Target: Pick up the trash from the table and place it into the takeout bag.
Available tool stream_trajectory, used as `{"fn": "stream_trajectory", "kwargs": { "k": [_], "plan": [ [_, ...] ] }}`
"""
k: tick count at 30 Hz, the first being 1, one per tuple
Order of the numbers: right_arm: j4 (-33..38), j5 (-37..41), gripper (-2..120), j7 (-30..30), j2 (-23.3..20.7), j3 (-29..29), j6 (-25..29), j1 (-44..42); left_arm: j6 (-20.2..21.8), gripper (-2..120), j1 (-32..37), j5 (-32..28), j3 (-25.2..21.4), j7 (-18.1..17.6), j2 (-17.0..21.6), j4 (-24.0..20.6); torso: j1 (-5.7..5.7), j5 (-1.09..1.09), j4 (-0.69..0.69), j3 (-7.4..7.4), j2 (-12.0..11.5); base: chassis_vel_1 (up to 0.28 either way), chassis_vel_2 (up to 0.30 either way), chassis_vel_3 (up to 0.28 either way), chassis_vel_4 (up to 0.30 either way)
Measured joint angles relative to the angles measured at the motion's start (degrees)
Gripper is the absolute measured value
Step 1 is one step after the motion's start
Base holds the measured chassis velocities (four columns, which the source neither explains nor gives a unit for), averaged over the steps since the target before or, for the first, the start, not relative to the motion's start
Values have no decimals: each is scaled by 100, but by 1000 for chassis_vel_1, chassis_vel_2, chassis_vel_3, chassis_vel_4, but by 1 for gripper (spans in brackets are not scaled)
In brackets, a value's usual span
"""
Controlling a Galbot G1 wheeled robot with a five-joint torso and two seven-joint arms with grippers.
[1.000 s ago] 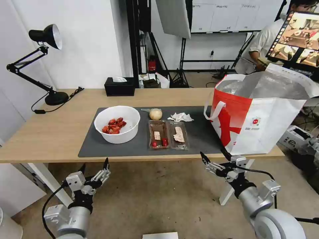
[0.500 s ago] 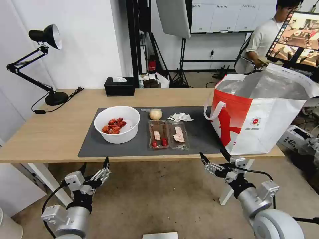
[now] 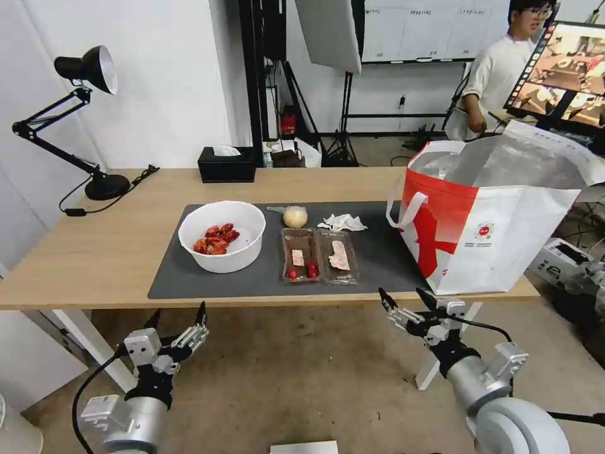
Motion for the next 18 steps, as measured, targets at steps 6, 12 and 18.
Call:
{"fn": "stream_trajectory", "kwargs": {
  "k": [6, 12, 18],
  "plan": [
    [-60, 1982, 100, 344, -83, -95, -73, 257, -11, 100, 11, -4, -15, 37, 17, 9, 0, 0, 0, 0, 0, 0, 0, 0, 0],
    [-286, 3507, 100, 823, -138, -426, 104, 754, -14, 100, 29, 42, -60, 29, 15, 49, 0, -1, 0, 0, 0, 0, 0, 0, 0],
    [-523, 3772, 100, 1353, -83, -840, 225, 1155, -12, 100, 55, 47, -125, 7, 31, 72, 0, 0, 0, 0, 0, 0, 0, 0, 0]
  ]
}}
